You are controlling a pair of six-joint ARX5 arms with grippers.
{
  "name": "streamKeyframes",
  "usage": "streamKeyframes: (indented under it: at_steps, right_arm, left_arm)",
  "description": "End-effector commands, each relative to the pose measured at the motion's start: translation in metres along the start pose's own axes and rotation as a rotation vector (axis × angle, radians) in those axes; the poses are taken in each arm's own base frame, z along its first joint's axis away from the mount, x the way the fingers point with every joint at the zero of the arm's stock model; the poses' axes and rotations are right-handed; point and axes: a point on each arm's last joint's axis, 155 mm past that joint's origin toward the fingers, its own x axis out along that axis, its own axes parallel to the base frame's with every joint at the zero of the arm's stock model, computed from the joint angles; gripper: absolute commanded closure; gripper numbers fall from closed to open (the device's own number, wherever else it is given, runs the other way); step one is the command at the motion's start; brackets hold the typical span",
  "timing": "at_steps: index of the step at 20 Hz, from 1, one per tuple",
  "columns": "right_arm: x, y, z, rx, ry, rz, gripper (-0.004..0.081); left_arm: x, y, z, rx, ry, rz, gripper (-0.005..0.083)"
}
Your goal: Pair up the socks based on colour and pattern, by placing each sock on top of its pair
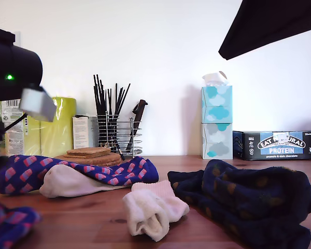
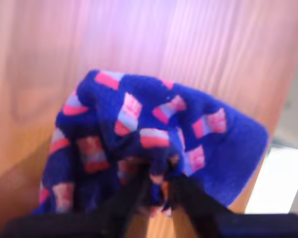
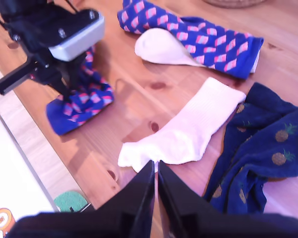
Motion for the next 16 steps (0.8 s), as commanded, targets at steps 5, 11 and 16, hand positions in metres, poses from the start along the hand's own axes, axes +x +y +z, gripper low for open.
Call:
streamKeyframes:
  at_steps: [5,11,16]
  right_arm:
    - [0.004,0.001,-0.005,-0.003,0.008,0.007,0.0783]
    - [0.011,0.000,-0.011,-0.010,0.037,0.007,0.0783]
    - [0.016,0.000,-0.014,-0.017,0.056,0.005,0.0783]
  left_arm:
    - [-0.012,0.007,0.003,-0.137,0.016,0.007,0.0392]
    - [-0.062,0.026,0.052,-0.154,-0.160,0.047,0.0404]
    - [-0.072,0.077,0.081,-0.219,-0.359,0.182,0.0355]
